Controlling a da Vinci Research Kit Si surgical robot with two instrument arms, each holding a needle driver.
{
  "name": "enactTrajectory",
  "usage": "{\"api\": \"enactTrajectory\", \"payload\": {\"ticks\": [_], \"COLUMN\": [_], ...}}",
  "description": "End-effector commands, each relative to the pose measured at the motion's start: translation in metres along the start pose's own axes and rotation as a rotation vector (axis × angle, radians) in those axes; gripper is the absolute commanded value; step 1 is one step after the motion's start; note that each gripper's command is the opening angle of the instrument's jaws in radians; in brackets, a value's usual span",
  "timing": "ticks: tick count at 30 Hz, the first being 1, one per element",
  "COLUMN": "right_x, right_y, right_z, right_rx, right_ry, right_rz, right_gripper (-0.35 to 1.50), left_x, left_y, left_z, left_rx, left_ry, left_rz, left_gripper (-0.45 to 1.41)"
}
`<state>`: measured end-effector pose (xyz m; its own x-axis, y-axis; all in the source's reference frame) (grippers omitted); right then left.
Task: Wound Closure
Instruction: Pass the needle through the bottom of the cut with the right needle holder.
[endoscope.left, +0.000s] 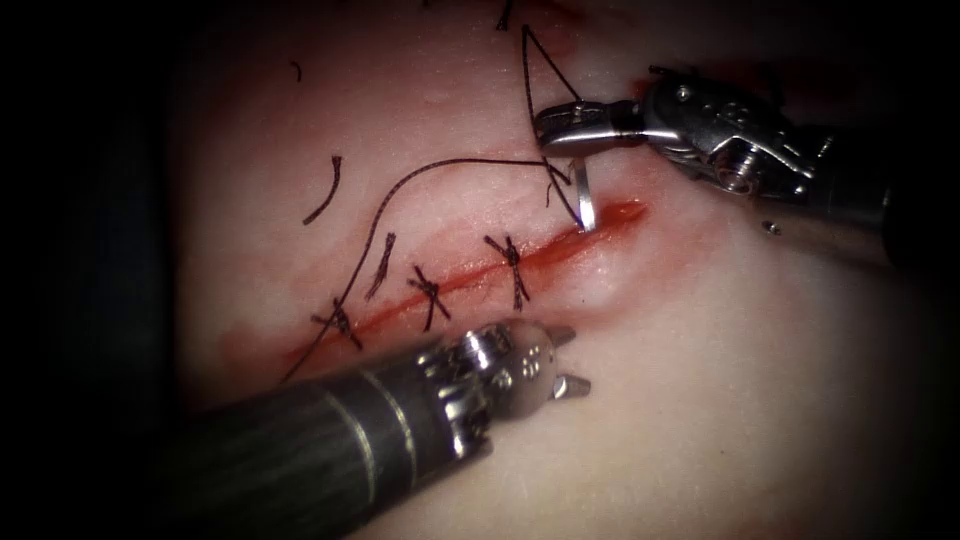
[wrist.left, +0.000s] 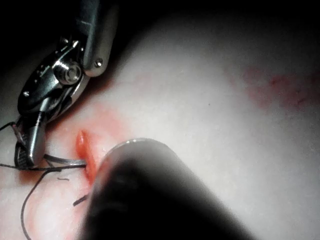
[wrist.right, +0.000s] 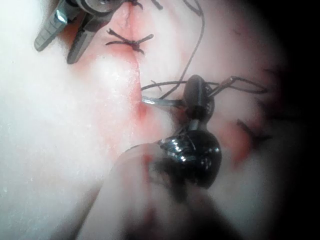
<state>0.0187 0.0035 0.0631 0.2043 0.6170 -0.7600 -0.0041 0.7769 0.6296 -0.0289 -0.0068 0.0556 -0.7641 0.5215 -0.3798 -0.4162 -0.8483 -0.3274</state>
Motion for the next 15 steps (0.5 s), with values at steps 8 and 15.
{"api": "enactTrajectory", "payload": {"ticks": [8, 15], "right_x": [0.0001, 0.0001], "right_y": [0.0004, -0.0002], "right_z": [0.0009, 0.0015], "right_rx": [0.04, 0.092], "right_ry": [-0.007, -0.012], "right_rz": [0.157, 0.325], "right_gripper": [-0.35, -0.35], "left_x": [0.0005, 0.0004], "left_y": [-0.0002, -0.0002], "left_z": [0.0006, 0.0005], "left_rx": [0.002, 0.002], "left_ry": [0.003, 0.003], "left_rz": [0.001, 0.001], "left_gripper": [0.27, 0.28]}}
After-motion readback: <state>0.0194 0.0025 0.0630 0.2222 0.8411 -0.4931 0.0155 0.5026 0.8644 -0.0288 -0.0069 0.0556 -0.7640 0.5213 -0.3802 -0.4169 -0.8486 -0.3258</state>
